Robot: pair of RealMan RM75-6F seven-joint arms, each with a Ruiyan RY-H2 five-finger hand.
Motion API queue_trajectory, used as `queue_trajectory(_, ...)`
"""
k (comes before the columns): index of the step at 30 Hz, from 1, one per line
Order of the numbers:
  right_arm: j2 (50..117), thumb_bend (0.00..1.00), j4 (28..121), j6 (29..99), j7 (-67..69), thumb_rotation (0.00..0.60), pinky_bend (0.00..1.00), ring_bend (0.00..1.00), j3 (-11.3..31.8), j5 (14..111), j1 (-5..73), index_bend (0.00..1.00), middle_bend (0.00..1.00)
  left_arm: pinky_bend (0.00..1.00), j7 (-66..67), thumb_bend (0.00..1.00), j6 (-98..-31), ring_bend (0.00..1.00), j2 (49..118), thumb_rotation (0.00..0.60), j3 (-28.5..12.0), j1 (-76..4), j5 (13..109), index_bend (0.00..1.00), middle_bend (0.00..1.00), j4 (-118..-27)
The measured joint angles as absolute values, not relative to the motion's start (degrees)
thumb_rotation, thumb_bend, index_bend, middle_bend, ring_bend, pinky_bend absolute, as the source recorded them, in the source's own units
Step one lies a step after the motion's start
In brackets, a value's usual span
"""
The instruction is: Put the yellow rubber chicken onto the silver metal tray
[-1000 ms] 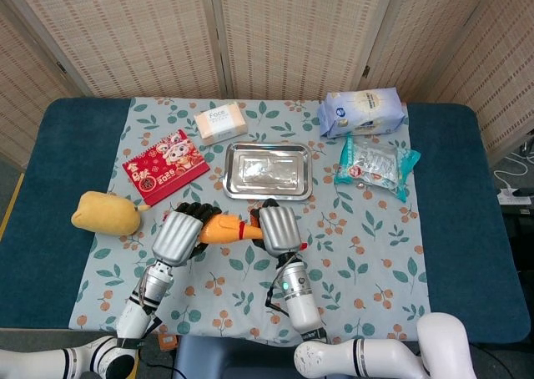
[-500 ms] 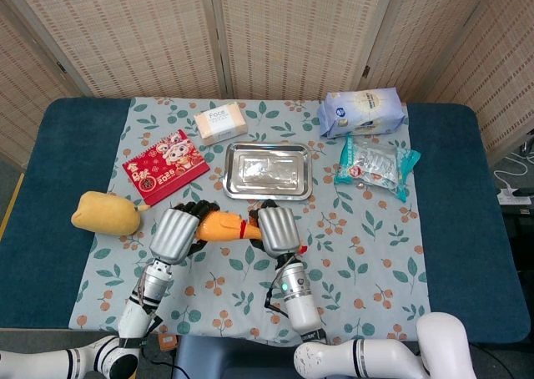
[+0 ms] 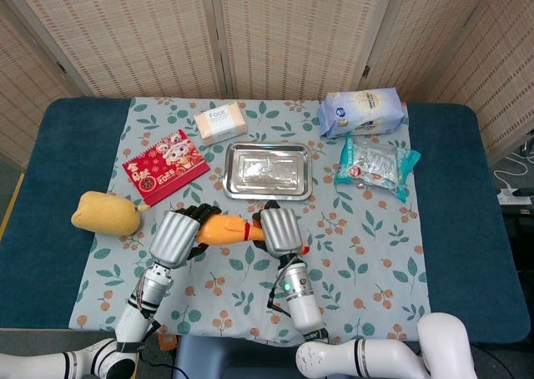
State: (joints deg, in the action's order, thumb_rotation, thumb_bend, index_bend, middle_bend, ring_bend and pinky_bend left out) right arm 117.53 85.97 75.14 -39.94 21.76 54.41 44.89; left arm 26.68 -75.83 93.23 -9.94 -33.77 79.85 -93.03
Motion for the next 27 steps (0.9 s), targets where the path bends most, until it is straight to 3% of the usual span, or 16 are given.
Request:
queue_trajectory(4,117.55,0.42,84.92,74.40,-38.57,0.600,1.00,0.93,21.73,54.23,44.62,0.92,0.66,0.64,26.77,0.77,-75.59,0.81,93.23,0.600,-9.92,-33.70,79.79,0.79,0.89,-92.61)
queue_trajectory(8,117.58,0.42,84.93,74.27,-38.26,0.600,1.00,0.93,21.97,54.68,44.77,0.92,0.66,0.53,26.89,0.69,-74.63,0.66,92.90,0.600,-9.68,-33.79,79.58,0.63,0.75,-92.85)
queue_trajectory(11,117.57,0.42,85.38,74.46,-38.36,0.600,1.00,0.93,22.24,54.86,44.89,0.92,0.66,0.35,27.31,0.60,-73.33,0.47,92.23,0.600,-9.33,-33.99,79.27,0.47,0.58,-93.38)
queue_trajectory(15,117.36,0.42,85.83,74.67,-38.96,0.600,1.00,0.93,22.31,54.77,44.90,0.92,0.66,0.11,29.06,0.48,-71.77,0.10,91.29,0.600,-8.95,-34.24,78.30,0.12,0.16,-94.07)
queue_trajectory(17,117.25,0.42,85.83,74.76,-39.21,0.600,1.00,0.93,22.19,54.73,44.85,0.92,0.66,0.04,29.38,0.42,-70.89,0.00,90.63,0.600,-8.88,-34.34,77.47,0.01,0.01,-94.75)
queue_trajectory(21,117.26,0.42,85.47,74.74,-39.92,0.600,1.00,0.93,21.83,54.46,44.84,0.92,0.66,0.00,30.12,0.35,-69.21,0.00,88.57,0.600,-8.92,-34.59,75.75,0.00,0.00,-97.10)
queue_trajectory(27,117.71,0.42,84.42,74.91,-40.60,0.600,1.00,0.93,21.27,54.48,44.87,0.92,0.66,0.00,29.69,0.34,-68.18,0.00,85.83,0.600,-8.88,-34.57,74.73,0.00,0.00,-100.67)
